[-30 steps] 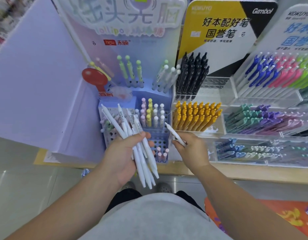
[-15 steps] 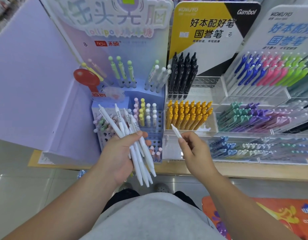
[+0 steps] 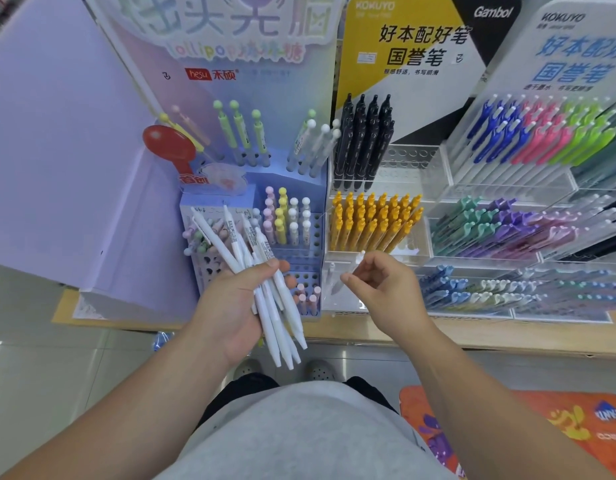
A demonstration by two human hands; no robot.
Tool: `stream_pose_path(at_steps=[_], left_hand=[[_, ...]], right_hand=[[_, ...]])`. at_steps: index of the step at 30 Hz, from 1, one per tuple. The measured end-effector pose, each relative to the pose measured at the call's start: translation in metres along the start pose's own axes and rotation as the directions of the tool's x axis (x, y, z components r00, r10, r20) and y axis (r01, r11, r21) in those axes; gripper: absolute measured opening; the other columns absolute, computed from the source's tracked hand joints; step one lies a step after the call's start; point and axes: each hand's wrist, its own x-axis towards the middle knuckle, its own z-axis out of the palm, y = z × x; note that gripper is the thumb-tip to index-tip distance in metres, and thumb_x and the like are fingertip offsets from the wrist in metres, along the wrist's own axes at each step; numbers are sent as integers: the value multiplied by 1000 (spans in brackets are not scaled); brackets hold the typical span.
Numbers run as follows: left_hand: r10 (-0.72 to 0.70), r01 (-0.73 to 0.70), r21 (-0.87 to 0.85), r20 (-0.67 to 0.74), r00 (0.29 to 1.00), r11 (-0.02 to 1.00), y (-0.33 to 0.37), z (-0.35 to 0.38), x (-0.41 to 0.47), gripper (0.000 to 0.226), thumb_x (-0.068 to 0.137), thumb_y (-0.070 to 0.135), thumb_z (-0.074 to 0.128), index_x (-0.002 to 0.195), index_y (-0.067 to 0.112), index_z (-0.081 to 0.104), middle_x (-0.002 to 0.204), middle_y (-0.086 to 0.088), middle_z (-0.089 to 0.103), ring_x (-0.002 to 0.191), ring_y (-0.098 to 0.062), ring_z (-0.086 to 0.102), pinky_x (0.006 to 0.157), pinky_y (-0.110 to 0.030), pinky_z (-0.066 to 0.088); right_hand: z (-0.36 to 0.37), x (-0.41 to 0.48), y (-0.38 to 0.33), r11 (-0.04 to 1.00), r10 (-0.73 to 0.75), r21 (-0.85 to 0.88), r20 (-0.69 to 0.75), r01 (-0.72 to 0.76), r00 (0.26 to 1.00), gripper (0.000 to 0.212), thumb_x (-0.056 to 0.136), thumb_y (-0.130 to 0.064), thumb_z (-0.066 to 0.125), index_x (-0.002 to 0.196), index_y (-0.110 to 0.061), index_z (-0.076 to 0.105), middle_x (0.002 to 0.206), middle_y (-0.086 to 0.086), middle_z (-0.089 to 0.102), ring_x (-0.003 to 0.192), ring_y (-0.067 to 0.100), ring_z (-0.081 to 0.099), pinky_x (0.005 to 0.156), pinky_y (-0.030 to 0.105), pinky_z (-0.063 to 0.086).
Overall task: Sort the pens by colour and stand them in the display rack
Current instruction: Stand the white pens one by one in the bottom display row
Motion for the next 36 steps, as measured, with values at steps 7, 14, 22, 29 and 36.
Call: stream_pose_path(at_steps=[7, 14, 22, 29, 36], left_hand=[[2, -2, 10, -11, 1000, 1000, -2, -7, 2, 18, 83, 11, 66, 94, -2, 70, 80, -13, 70, 74, -22, 72, 75, -43, 61], [21, -22, -9, -16, 1000, 1000, -2, -12, 4, 25, 81, 11, 67, 102, -1, 67, 89, -13, 71, 79, -24, 71, 80, -48, 60], [28, -28, 2, -9, 1000, 1000, -3, -12, 3, 13, 82, 10, 67, 92, 4, 70, 89, -12, 73, 79, -24, 72, 73, -46, 60], [20, -21, 33, 45, 999, 999, -1, -9, -4, 34, 78, 11, 68, 109, -3, 65, 87, -14, 71, 75, -24, 70, 64, -39, 59], [-2, -12, 93, 154, 988, 996, 1, -2, -9, 39, 77, 11, 67, 111, -8, 63, 79, -18, 68, 70, -27, 67, 60, -35, 57]], right_hand=[[14, 9, 21, 988, -38, -149, -32, 33, 999, 23, 81, -18, 80, 78, -28, 60, 75, -7, 67, 71, 5, 61, 64, 17, 49], [22, 13, 27, 967, -96, -239, -12, 90, 995, 14, 80, -17, 80, 82, -22, 67, 73, -10, 66, 68, 1, 60, 64, 22, 50], [34, 12, 41, 913, -82, -400, 3, 76, 997, 10, 81, -22, 79, 88, -19, 74, 83, -7, 69, 68, 10, 61, 64, 24, 48], [42, 16, 46, 875, -28, -483, 20, 34, 999, 12, 83, -29, 76, 92, -21, 73, 88, -7, 70, 71, 14, 61, 66, 30, 52], [25, 9, 14, 925, 11, -380, -25, -19, 1000, 9, 83, -20, 72, 90, -23, 66, 72, -13, 60, 64, 9, 56, 60, 27, 46]])
